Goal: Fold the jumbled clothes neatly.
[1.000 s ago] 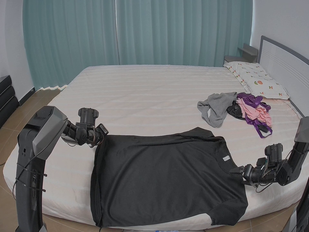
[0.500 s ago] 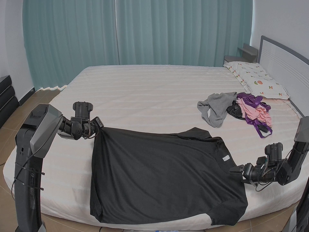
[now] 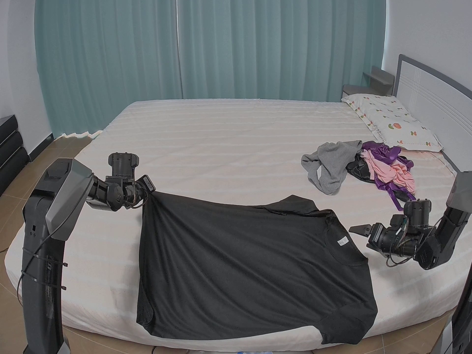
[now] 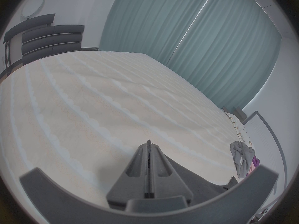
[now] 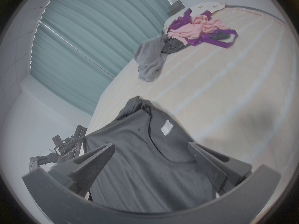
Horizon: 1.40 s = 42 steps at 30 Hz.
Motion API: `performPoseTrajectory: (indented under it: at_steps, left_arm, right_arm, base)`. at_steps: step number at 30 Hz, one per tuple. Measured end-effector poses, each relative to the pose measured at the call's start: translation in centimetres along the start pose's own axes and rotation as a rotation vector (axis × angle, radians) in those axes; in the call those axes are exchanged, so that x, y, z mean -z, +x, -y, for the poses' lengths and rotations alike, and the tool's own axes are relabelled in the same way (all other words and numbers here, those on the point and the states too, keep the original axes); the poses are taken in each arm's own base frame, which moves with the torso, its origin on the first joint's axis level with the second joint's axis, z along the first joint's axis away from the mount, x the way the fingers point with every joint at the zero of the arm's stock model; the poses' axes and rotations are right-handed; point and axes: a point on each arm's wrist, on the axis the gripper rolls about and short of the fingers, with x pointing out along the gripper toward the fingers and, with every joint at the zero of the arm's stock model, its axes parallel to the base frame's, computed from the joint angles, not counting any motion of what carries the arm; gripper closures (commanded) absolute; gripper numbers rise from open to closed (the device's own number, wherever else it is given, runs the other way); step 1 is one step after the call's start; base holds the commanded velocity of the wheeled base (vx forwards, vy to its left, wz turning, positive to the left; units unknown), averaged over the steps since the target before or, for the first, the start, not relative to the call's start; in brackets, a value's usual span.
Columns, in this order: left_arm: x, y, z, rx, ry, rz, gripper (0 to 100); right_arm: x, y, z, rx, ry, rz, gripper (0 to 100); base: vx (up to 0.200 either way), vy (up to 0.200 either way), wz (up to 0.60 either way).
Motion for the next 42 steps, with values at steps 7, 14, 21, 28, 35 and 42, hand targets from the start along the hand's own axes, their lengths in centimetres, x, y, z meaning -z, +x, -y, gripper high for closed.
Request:
performPoseTrajectory:
  at_steps: [7,14,21,28,35,42]
  left_arm:
    - [0.3,0.0,0.1,-0.018,0.004,0.002,100]
    - [0.8,0.0,0.1,-0.035,0.006,-0.006,100]
    - [1.2,-0.3,0.2,-0.043,0.002,-0.018,100]
    - [1.6,-0.7,0.9,-0.038,0.003,-0.03,100]
    - [1.6,-1.0,1.2,-0.033,0.006,-0.031,100]
    - [1.6,-1.0,1.2,-0.033,0.005,-0.032,100]
  right_arm:
    - [-2.7,3.7,-2.4,-0.022,-0.038,-0.002,0]
    - [-4.0,7.9,-5.5,-0.023,-0.08,-0.029,0]
    - [-4.0,11.0,-6.1,0.046,-0.232,-0.008,0]
    - [-4.7,12.2,-5.8,0.101,-0.367,0.058,0]
    - [-4.9,12.7,-5.6,0.1,-0.413,0.085,0]
    - [-4.1,14.1,-4.5,0.108,-0.468,0.052,100]
  base:
    - [0.0,0.0,0.0]
    - [0.0,0.0,0.0]
    - [0.0,0.0,0.0]
    - [0.0,0.0,0.0]
    - [0.0,0.0,0.0]
    - [0.0,0.0,0.0]
